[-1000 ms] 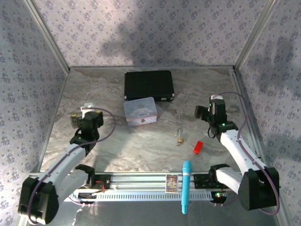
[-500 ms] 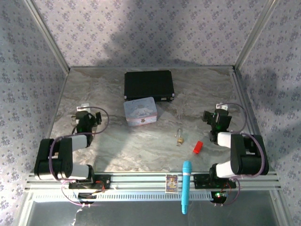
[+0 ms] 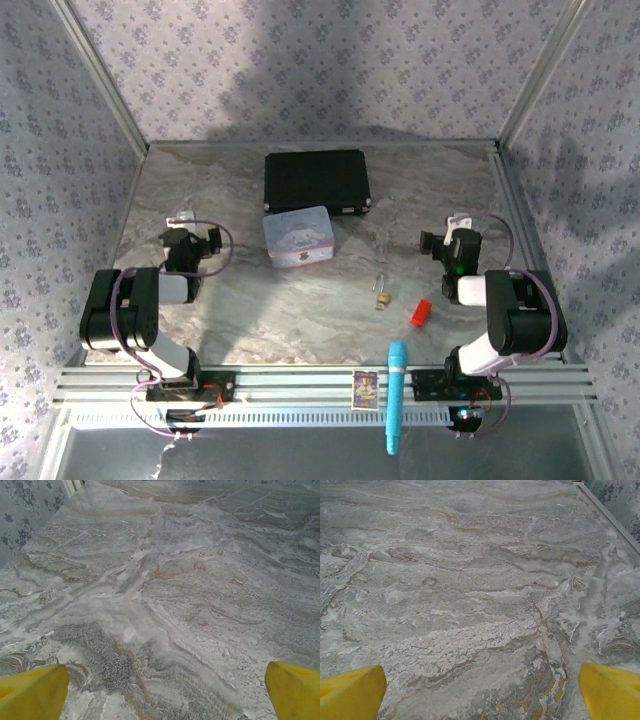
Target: Unlock the padlock with the key
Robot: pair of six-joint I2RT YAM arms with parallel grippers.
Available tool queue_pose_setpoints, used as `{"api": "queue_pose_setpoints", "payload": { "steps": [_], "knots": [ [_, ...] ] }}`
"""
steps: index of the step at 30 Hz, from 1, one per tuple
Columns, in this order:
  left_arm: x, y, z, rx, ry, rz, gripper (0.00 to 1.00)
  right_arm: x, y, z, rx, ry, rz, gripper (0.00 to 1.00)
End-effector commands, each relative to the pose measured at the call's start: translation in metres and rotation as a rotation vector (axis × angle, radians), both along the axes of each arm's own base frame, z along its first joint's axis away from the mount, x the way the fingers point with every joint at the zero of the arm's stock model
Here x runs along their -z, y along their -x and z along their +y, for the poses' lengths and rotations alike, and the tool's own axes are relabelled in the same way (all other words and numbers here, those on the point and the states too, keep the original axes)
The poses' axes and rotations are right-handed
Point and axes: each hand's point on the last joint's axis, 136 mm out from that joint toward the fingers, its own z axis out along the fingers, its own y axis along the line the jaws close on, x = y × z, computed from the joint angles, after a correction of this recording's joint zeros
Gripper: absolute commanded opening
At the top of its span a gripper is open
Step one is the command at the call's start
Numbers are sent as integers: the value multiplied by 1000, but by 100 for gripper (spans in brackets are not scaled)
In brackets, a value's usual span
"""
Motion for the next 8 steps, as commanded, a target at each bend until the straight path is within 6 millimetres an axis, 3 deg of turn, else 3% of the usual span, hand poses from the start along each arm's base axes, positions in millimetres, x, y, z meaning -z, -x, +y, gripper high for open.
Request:
{"api": "queue_pose_setpoints", "payload": {
  "steps": [1,8],
  "knots": [
    [-12,-8,-7,23,-5,-35,100,-12,-10,3,-28,14,-35,99],
    [-12,-8,-7,25,-7,-35,100,-11,-11,7,-57,6,-29,99]
  ]
}}
